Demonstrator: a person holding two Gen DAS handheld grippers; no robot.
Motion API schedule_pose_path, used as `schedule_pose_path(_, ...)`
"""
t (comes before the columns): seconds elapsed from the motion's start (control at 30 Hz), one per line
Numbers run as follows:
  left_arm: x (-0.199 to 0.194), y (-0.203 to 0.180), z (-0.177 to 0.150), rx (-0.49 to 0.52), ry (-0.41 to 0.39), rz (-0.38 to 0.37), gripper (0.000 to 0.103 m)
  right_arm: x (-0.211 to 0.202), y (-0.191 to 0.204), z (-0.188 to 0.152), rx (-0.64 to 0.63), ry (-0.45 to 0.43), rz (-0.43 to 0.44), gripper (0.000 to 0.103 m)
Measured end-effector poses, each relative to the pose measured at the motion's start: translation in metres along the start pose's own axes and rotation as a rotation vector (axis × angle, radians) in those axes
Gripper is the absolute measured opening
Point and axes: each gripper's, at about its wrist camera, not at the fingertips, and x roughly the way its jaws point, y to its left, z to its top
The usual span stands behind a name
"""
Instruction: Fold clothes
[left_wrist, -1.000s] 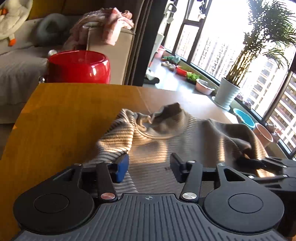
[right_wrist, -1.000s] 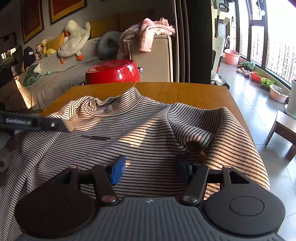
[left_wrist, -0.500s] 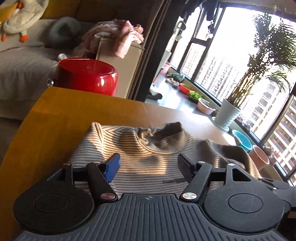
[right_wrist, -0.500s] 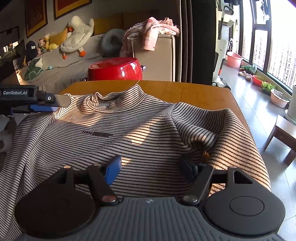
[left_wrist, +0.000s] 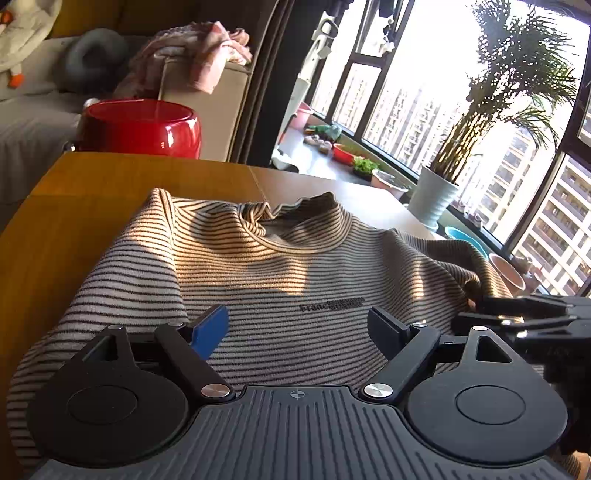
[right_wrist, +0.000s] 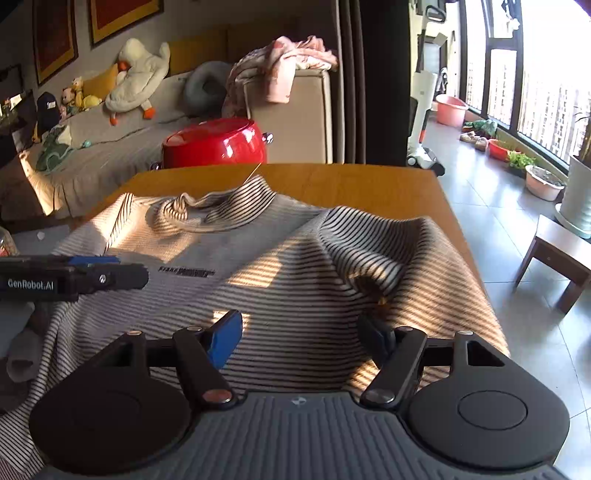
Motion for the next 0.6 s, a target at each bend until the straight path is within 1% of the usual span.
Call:
schedule_pose_path(0.07, 0.001, 0.001, 0.001, 0.000, 0.000, -0.003, 0.089, -0.007, -0.010, 0.010, 0.019, -0.037, -0.029, 0.070)
schedule_pose_path(0.17, 0.002, 0.001, 0.001, 0.004, 0.001, -0.007, 0.091, -0.008, -0.030, 0.025, 0.044, -0.068, -0.108, 0.071)
schedule_pose_path(0.23, 0.003, 0.001, 0.001, 0.003, 0.001, -0.011, 0.092, 0.002, -0.044, 0.024, 0.083, -0.045, -0.159, 0.075)
schedule_pose_path(0.33, 0.003, 0.002, 0.001, 0.001, 0.000, -0.015, 0.093, 0.017, -0.066, 0.022, 0.143, -0.011, -0.234, 0.076)
schedule_pose_path(0.47, 0.002, 0.001, 0.000, 0.002, -0.001, -0.017, 0.094, 0.025, -0.074, 0.013, 0.223, 0.006, -0.175, 0.075)
schedule_pose_path(0.5, 0.002, 0.000, 0.000, 0.002, -0.001, -0.018, 0.094, 0.027, -0.075, 0.011, 0.243, 0.010, -0.160, 0.069)
schedule_pose_path(0.53, 0.001, 0.000, 0.000, 0.002, -0.001, -0.017, 0.095, 0.027, -0.073, 0.011, 0.229, 0.012, -0.140, 0.061)
schedule_pose_path(0.57, 0.001, 0.000, 0.000, 0.002, -0.001, -0.017, 0.095, 0.027, -0.070, 0.013, 0.212, 0.015, -0.132, 0.058)
schedule_pose_path(0.6, 0.001, 0.000, 0.000, 0.002, -0.001, -0.017, 0.095, 0.027, -0.067, 0.015, 0.193, 0.016, -0.127, 0.047)
